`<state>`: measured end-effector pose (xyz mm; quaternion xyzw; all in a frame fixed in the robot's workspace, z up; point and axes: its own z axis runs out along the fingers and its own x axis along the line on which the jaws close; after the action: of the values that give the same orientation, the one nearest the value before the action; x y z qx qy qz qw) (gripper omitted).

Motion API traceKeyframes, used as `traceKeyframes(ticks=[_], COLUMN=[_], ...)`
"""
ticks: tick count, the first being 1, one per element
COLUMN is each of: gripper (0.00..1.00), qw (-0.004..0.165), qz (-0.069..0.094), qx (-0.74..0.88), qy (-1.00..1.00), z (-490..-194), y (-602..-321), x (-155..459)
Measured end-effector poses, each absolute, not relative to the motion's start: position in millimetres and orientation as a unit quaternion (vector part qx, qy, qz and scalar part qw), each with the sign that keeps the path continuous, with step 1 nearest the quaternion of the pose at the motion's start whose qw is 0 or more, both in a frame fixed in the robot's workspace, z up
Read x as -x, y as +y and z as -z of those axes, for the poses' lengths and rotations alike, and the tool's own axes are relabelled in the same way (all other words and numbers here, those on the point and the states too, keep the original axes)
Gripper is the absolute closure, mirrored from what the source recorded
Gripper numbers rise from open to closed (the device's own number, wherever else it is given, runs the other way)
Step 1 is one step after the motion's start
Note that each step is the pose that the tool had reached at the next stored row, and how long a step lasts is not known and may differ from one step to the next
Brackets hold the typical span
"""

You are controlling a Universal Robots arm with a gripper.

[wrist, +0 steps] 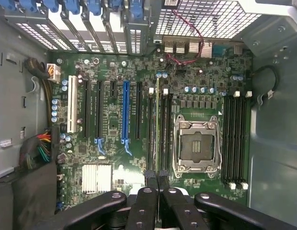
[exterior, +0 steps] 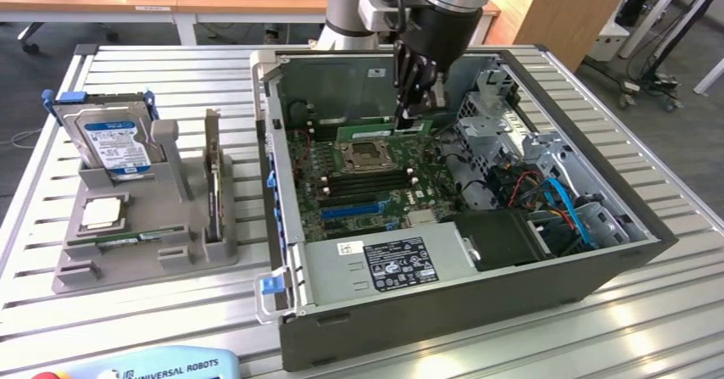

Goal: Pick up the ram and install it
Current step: 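Insert the ram into the slot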

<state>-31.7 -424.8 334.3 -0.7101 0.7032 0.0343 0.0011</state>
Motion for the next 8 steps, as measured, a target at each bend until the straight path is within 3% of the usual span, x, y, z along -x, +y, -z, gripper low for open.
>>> traceKeyframes(ticks=[8], gripper=[0.89], qw=[0.001], qz=[-0.034], qx=[0.710], qy=[0.703], z=[-327.4], y=[-424.8], x=[31.7])
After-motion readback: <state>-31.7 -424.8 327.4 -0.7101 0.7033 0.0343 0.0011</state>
